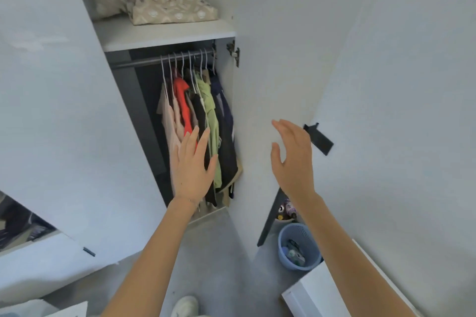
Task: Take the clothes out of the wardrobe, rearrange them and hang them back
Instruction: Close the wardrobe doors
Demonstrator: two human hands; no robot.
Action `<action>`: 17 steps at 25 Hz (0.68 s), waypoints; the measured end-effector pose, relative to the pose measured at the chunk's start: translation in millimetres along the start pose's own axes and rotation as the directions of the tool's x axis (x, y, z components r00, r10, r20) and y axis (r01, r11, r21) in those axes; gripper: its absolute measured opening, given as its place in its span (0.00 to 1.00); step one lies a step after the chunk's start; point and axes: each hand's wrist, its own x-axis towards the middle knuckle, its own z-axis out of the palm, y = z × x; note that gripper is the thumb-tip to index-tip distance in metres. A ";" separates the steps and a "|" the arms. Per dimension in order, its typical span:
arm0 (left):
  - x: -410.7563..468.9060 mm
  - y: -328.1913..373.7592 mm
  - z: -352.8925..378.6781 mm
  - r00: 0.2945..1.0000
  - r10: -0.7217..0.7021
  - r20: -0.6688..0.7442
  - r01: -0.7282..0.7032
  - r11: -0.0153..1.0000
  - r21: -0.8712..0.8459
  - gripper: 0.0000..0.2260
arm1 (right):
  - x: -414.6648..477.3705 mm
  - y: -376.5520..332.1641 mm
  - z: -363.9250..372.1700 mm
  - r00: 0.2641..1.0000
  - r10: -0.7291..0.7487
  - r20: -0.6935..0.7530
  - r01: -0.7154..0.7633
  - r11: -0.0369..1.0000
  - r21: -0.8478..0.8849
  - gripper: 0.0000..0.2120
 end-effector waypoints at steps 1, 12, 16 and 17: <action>-5.9 9.5 0.5 1.000 -0.004 -0.001 0.004 1.000 -0.019 0.27 | -3.4 8.9 -11.2 0.999 0.042 -0.004 -0.042 0.999 0.014 0.22; -10.2 47.8 -16.6 1.000 0.001 -0.005 -0.001 1.000 -0.019 0.27 | 15.3 45.0 -15.1 0.885 0.435 0.169 -0.465 0.847 0.256 0.22; -13.0 29.5 -29.0 0.999 -0.029 0.012 0.030 0.999 -0.026 0.27 | 1.0 26.0 -0.9 0.911 0.388 0.141 -0.411 0.881 0.234 0.21; -14.2 21.6 -33.4 1.000 -0.027 0.005 0.027 0.999 -0.024 0.27 | -1.8 18.5 3.5 0.920 0.364 0.148 -0.390 0.890 0.235 0.21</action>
